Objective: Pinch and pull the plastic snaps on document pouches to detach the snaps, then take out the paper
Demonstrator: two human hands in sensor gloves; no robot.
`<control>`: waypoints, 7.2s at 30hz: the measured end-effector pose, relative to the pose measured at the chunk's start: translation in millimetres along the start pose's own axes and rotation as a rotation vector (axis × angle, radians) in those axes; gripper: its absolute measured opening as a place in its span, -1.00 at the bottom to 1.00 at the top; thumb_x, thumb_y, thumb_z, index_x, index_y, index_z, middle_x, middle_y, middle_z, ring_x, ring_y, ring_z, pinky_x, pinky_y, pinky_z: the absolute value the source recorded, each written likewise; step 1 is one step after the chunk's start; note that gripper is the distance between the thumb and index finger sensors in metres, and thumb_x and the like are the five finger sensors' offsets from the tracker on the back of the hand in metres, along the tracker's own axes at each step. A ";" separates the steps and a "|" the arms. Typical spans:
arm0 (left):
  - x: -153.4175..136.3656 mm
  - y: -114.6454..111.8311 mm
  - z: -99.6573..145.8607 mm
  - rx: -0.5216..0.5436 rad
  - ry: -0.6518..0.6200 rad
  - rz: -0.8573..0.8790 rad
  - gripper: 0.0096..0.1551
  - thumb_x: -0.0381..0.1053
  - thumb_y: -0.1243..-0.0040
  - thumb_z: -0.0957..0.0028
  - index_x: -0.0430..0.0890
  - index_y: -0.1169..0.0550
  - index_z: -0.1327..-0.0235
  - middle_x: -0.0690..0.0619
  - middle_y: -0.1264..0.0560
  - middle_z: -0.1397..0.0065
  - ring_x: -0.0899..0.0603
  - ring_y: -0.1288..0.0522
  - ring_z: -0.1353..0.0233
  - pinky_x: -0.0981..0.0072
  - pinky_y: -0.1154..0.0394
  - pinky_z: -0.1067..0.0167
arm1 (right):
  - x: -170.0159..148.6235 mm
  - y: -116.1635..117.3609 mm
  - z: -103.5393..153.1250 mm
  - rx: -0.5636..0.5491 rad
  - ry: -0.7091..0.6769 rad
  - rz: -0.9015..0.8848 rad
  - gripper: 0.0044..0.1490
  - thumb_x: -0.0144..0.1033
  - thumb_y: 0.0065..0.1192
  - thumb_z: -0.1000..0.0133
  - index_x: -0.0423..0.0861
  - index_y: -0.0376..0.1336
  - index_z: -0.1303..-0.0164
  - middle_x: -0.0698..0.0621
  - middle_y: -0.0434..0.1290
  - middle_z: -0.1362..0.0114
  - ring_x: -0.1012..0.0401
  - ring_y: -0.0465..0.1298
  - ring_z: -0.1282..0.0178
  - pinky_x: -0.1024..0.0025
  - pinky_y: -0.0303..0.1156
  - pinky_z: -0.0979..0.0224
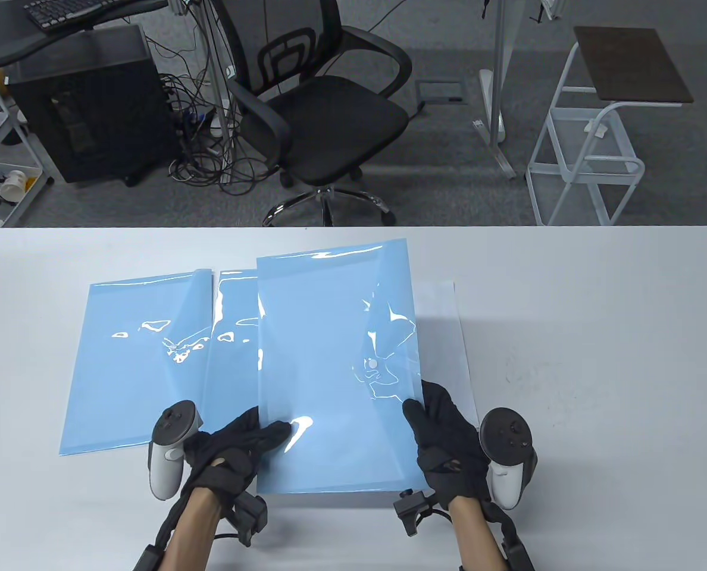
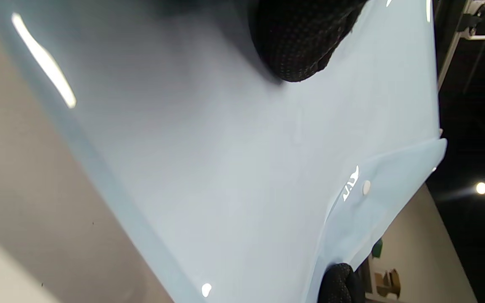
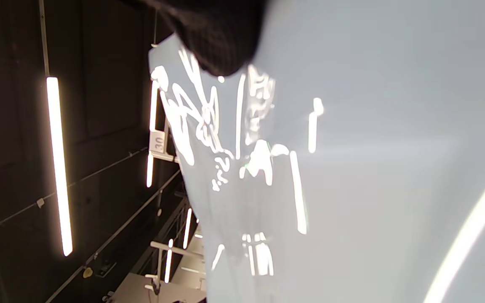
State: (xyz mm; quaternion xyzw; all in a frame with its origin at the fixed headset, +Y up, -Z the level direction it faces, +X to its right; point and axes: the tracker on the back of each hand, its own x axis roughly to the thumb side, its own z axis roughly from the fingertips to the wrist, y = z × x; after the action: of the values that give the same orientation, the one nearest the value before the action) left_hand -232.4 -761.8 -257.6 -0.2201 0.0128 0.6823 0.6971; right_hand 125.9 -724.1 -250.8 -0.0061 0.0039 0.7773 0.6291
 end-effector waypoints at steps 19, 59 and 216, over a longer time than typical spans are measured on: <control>32.1 24.7 36.6 0.232 0.083 -0.252 -0.51 -0.14 -0.17 -0.23 -0.18 -0.43 -0.41 -0.06 -0.65 -0.23 -0.09 -0.76 0.08 0.18 -0.68 0.14 | 6.1 -14.4 4.6 -0.097 -0.098 0.330 -0.12 0.05 0.23 -0.21 -0.05 0.05 -0.69 -0.32 0.20 -0.75 -0.37 0.23 -0.63 -0.51 0.23 -0.40; -21.8 15.5 27.3 0.267 0.324 -0.478 -0.44 -0.12 -0.19 -0.25 -0.32 -0.37 -0.43 -0.10 -0.63 -0.26 -0.12 -0.78 -0.02 0.21 -0.74 0.08 | 15.5 97.2 -15.8 0.303 -0.044 1.002 0.30 0.25 0.31 -0.11 -0.25 -0.19 -0.75 -0.49 -0.03 -0.79 -0.47 0.13 -0.63 -0.50 0.20 -0.43; -39.0 33.3 32.1 0.158 0.237 -0.066 -0.47 -0.17 -0.05 -0.28 -0.17 -0.28 -0.50 -0.04 -0.52 -0.40 -0.20 -0.67 -0.21 0.02 -0.62 -0.11 | -28.3 69.3 -24.3 0.076 0.234 0.346 -0.41 -0.35 0.45 -0.10 -0.26 0.35 -0.31 -0.12 0.72 -0.07 0.04 0.77 0.24 0.18 0.72 0.25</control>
State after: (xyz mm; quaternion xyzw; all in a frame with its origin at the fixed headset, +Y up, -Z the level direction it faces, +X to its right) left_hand -276.0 -789.2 -225.9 -0.2437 0.1414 0.6252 0.7278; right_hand 64.1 -766.5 -274.8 -0.0719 0.1075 0.8671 0.4811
